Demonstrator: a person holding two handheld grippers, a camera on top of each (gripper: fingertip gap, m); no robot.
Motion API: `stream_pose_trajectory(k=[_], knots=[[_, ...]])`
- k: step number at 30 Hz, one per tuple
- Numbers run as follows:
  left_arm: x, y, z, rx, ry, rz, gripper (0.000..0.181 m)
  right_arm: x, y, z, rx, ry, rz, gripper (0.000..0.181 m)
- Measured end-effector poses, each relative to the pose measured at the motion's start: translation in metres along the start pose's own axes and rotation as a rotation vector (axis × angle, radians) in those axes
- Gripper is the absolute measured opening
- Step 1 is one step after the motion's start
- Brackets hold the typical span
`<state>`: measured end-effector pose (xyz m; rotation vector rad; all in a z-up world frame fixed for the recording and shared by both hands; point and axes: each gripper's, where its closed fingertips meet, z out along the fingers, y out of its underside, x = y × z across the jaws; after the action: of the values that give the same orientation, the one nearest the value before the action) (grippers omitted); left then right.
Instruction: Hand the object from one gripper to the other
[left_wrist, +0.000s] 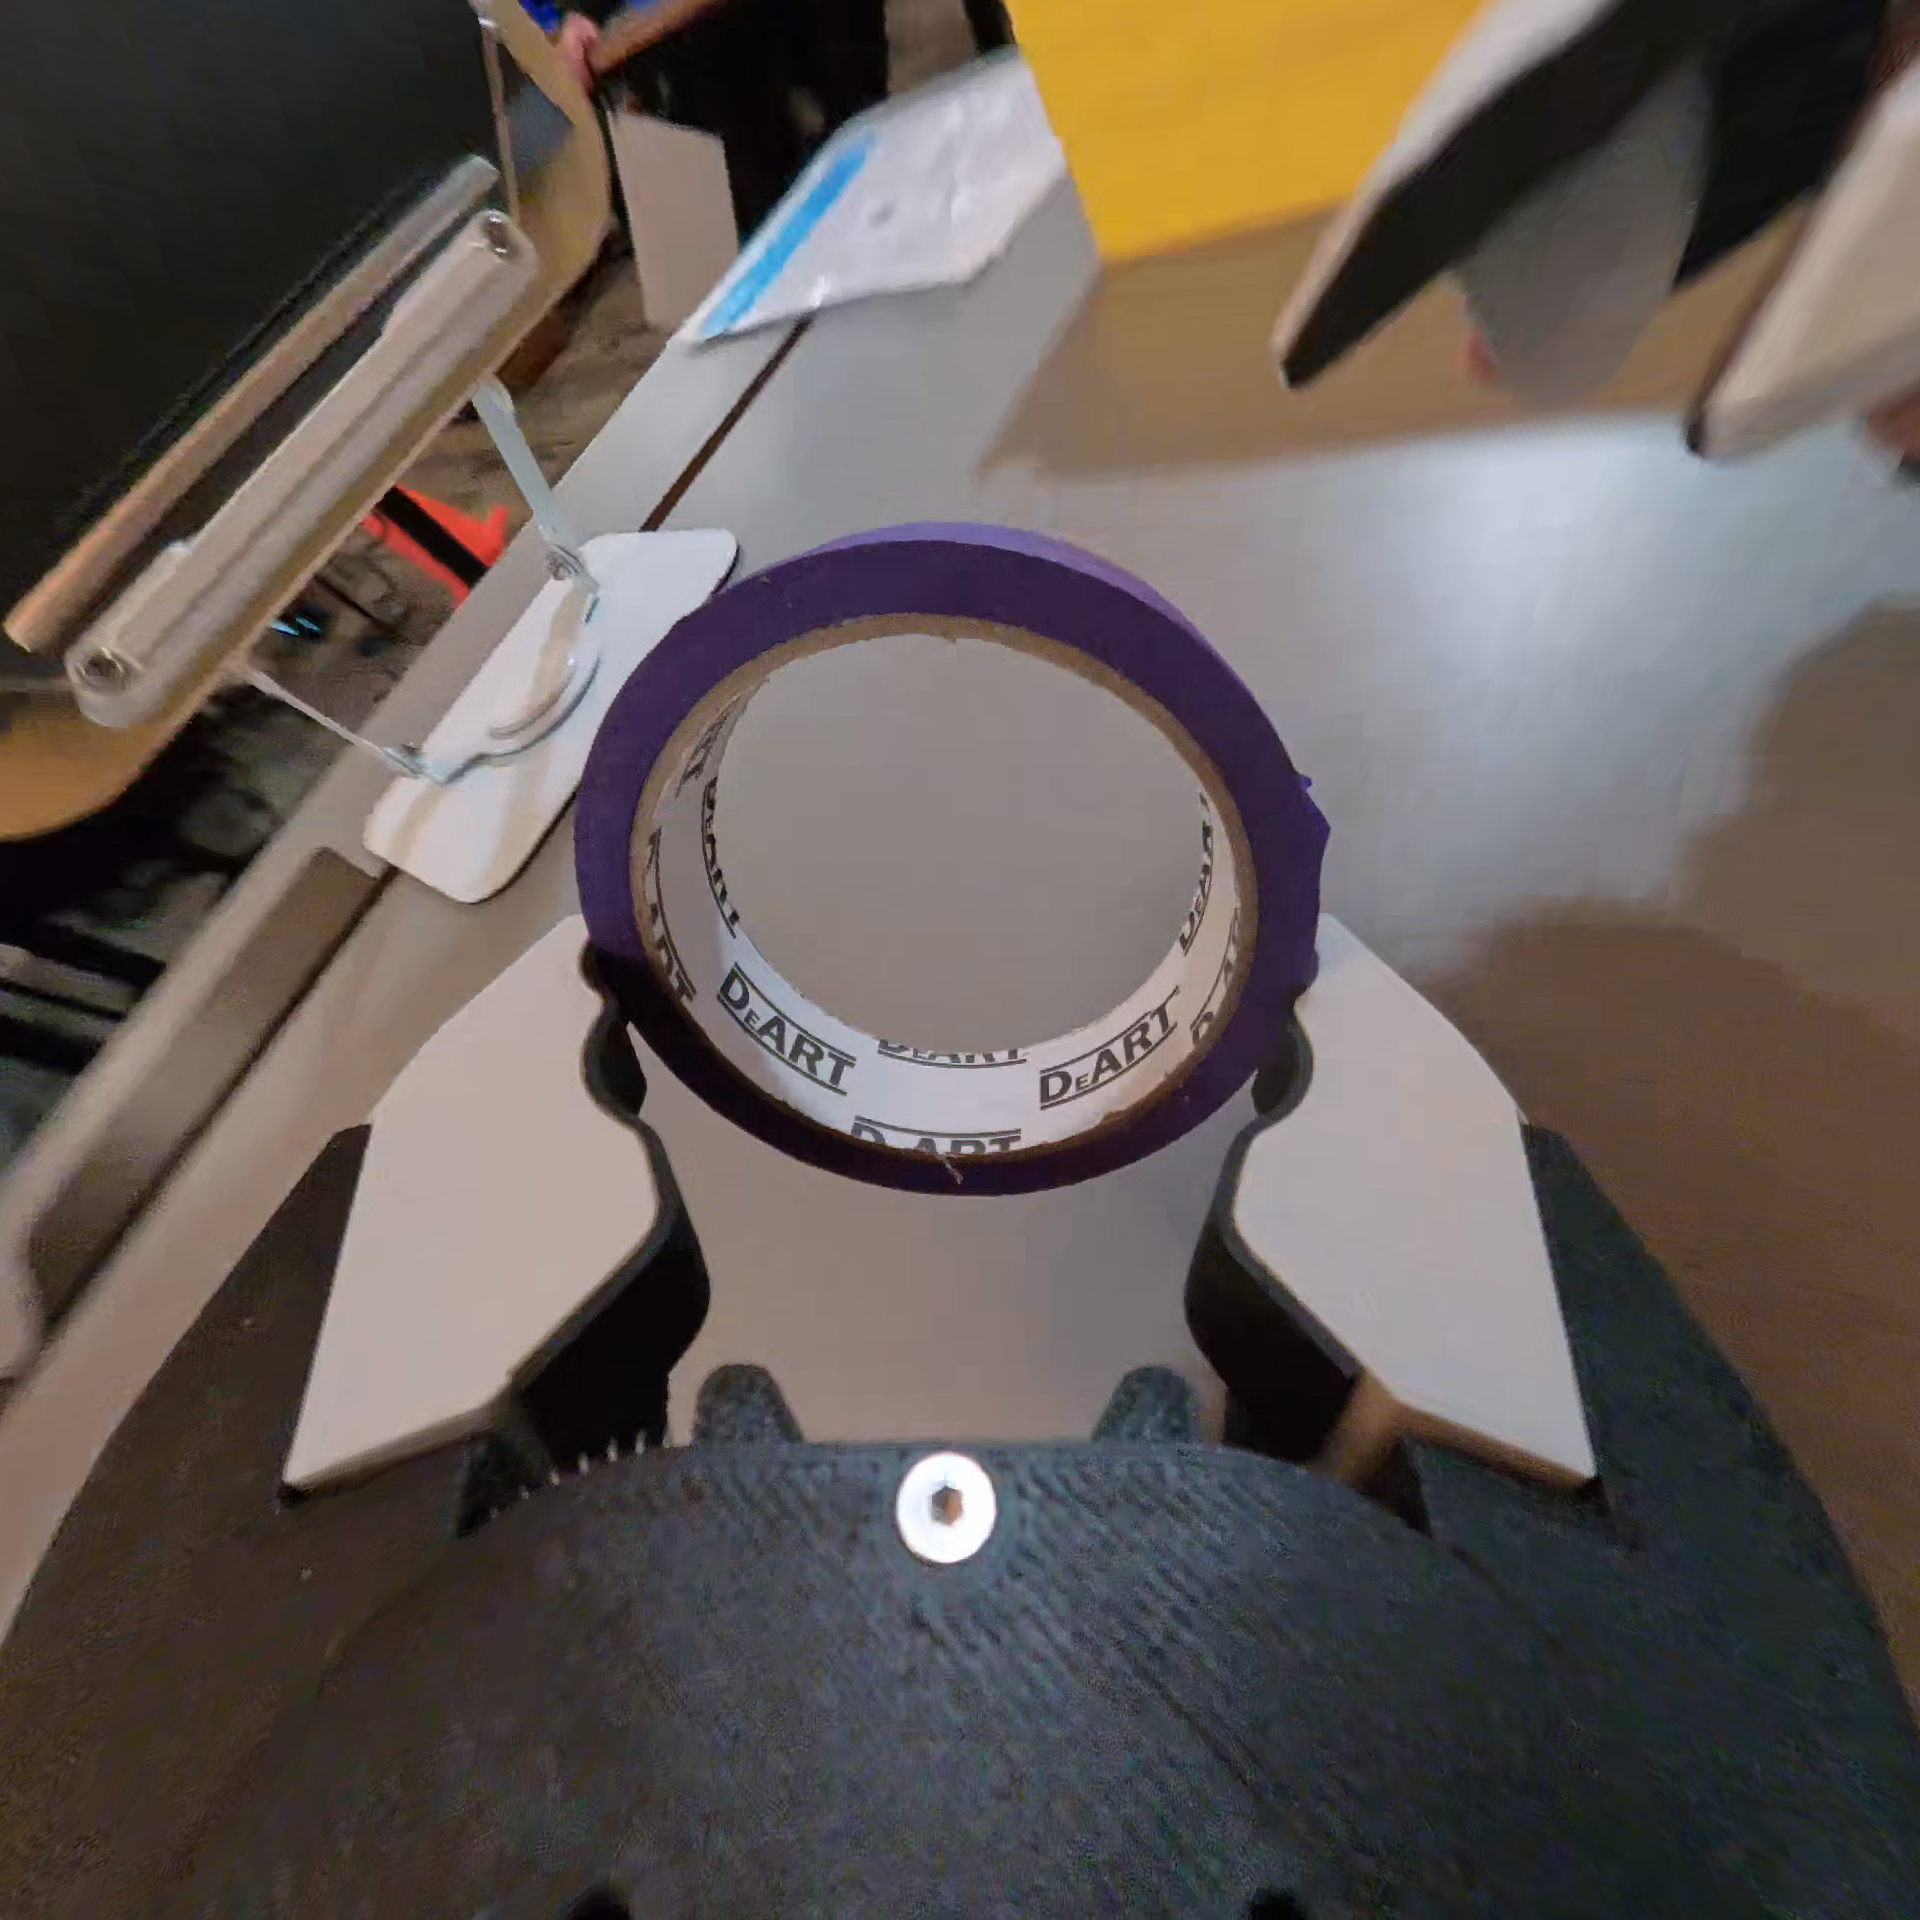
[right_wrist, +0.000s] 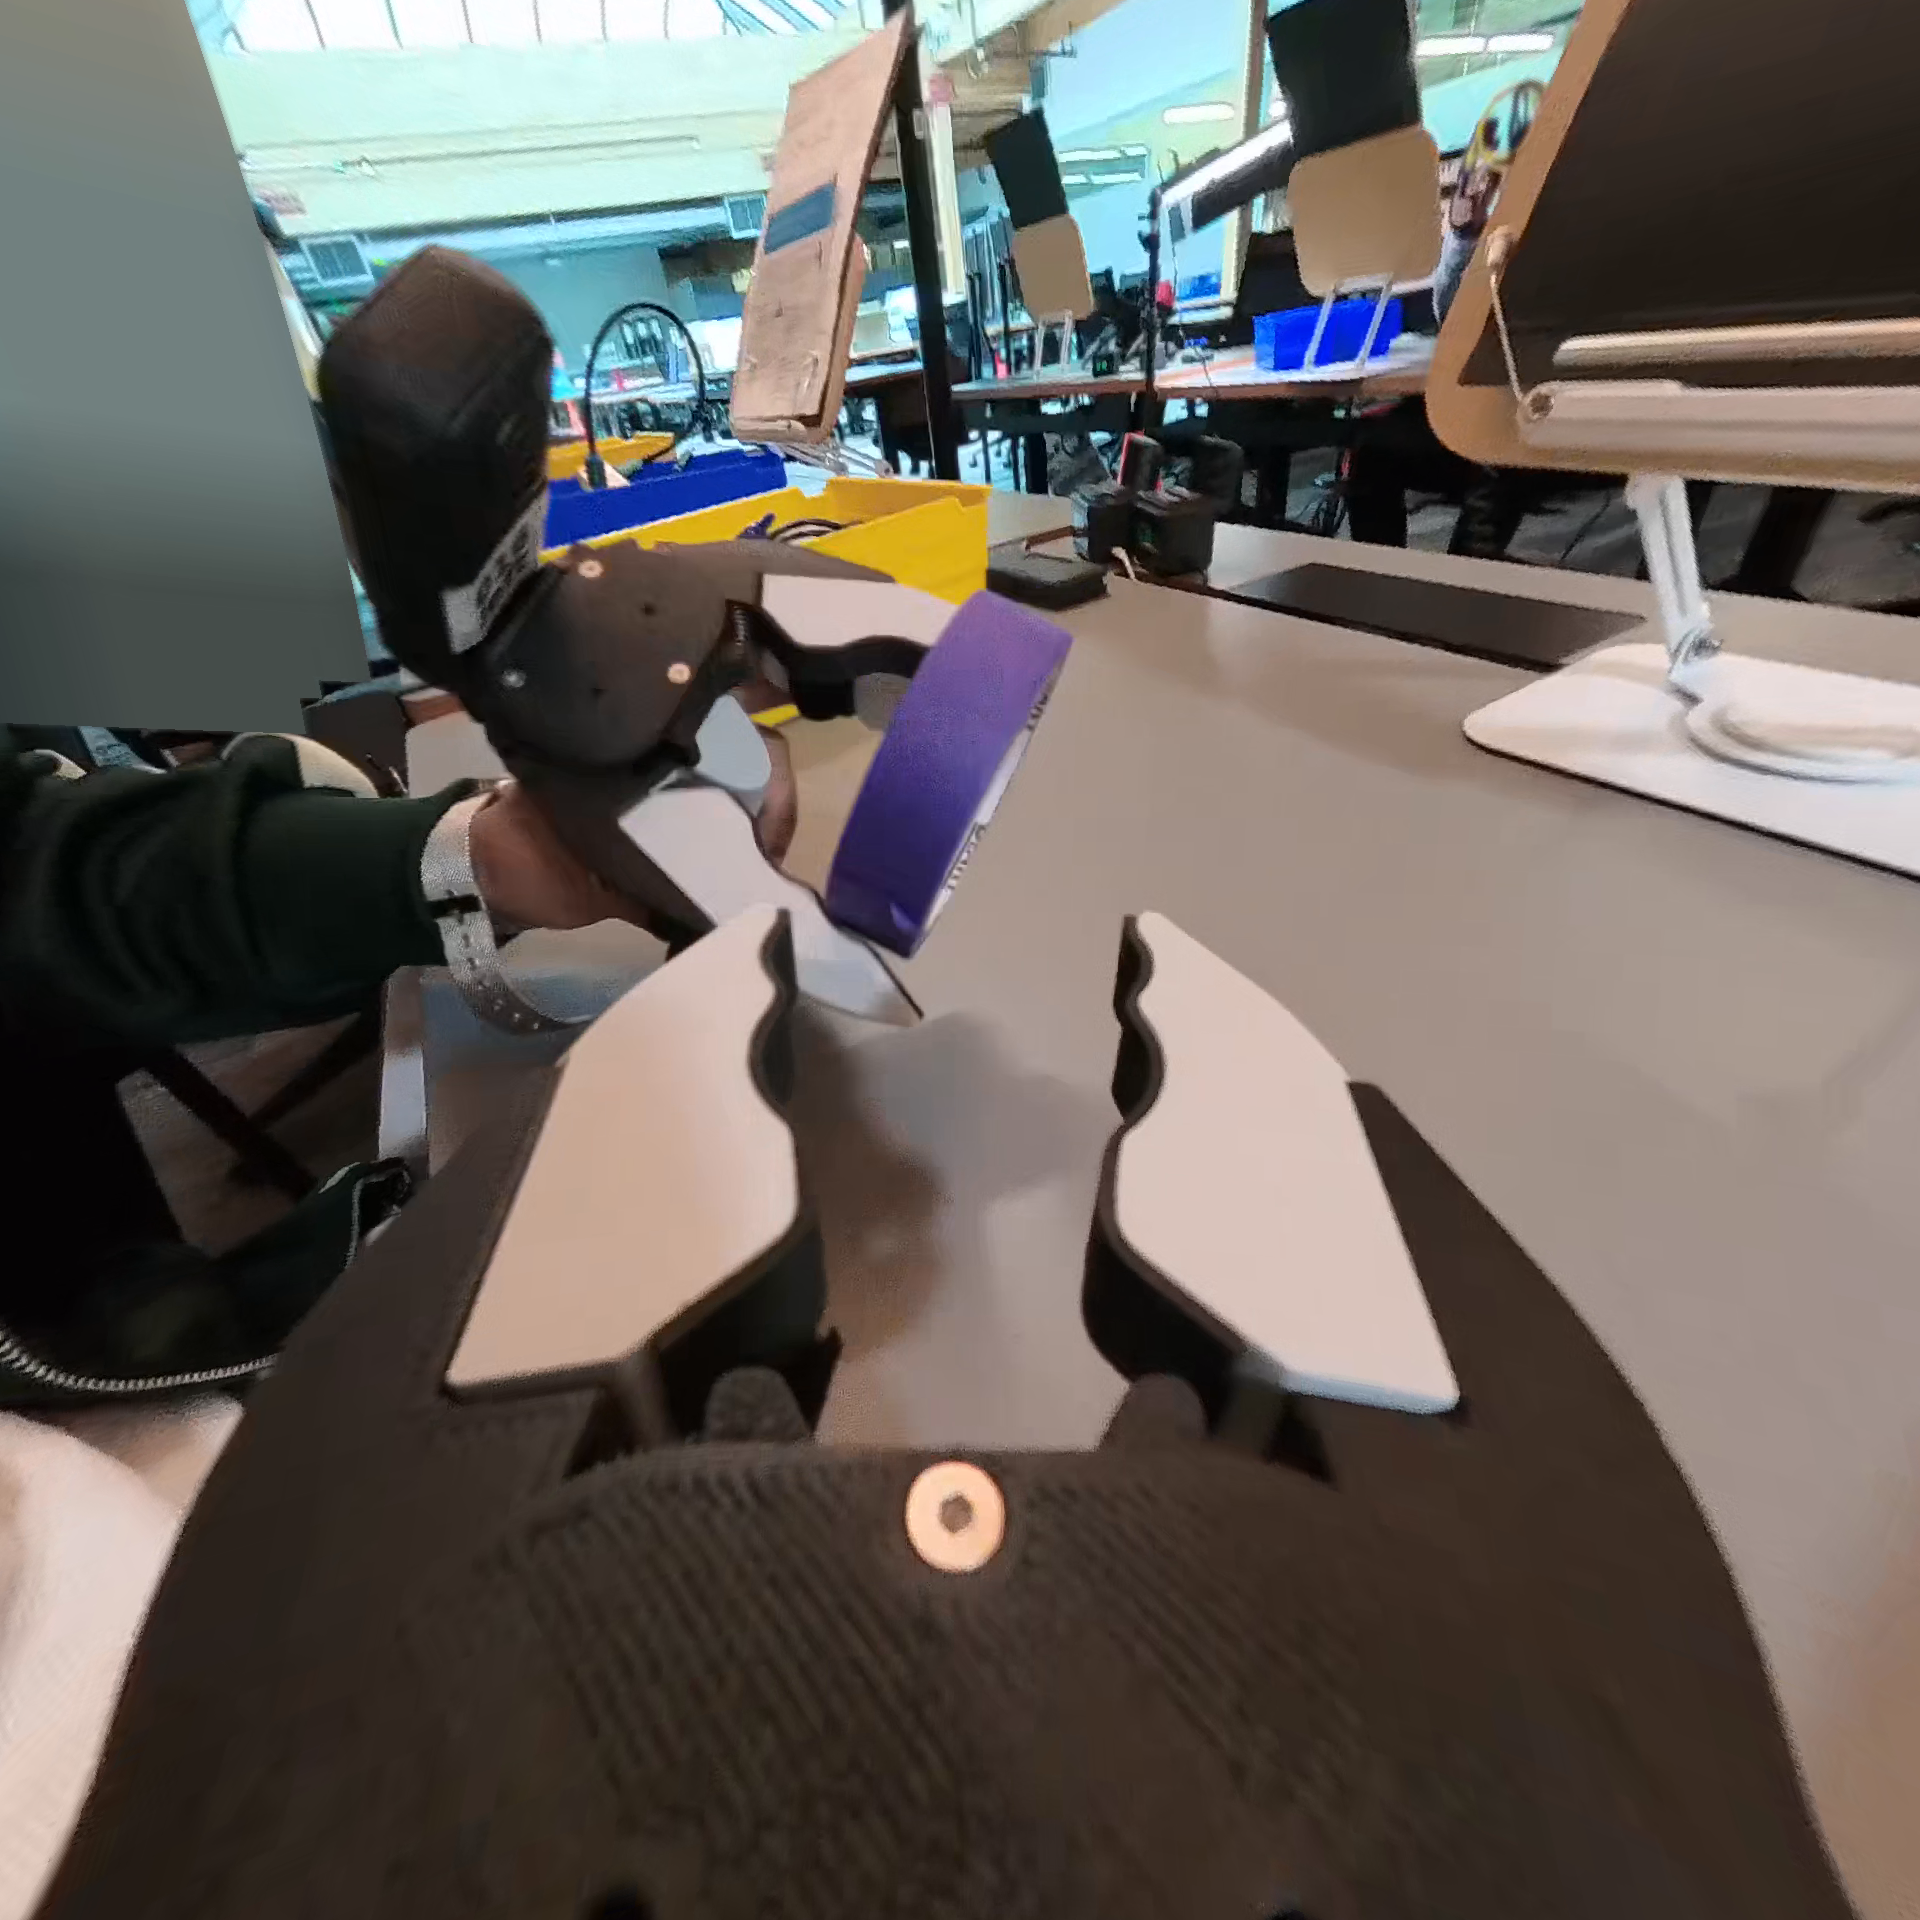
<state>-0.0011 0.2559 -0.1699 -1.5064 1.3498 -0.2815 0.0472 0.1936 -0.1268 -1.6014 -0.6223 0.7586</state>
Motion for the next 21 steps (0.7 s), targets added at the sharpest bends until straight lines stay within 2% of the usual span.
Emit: stream_pose_trajectory(k=[3, 6, 9, 13, 17, 20, 21], knots=[[0.014, 0.003, 0.004, -0.114, -0.058, 0.206, 0.118, -0.002, 0.009, 0.003, -0.057, 0.004, 0.043, 0.053], [0.026, 0.002, 0.005, -0.199, -0.123, 0.398, 0.118, -0.004, 0.021, 0.008, -0.109, -0.009, 0.13, 0.053], [0.035, 0.003, 0.006, -0.265, -0.159, 0.512, 0.118, -0.006, 0.031, 0.012, -0.154, -0.034, 0.2, 0.05], [0.041, -0.001, 0.005, -0.272, -0.154, 0.52, 0.119, 0.0, 0.036, 0.011, -0.181, -0.013, 0.231, 0.03], [0.043, -0.003, 0.005, -0.253, -0.145, 0.504, 0.12, 0.0, 0.035, 0.009, -0.172, -0.043, 0.299, 0.029], [0.044, -0.007, 0.005, -0.189, -0.126, 0.461, 0.12, 0.003, 0.031, 0.007, -0.163, -0.04, 0.302, 0.028], [0.041, -0.01, 0.005, -0.168, -0.133, 0.431, 0.129, 0.007, 0.028, 0.005, -0.151, -0.028, 0.301, 0.028]])
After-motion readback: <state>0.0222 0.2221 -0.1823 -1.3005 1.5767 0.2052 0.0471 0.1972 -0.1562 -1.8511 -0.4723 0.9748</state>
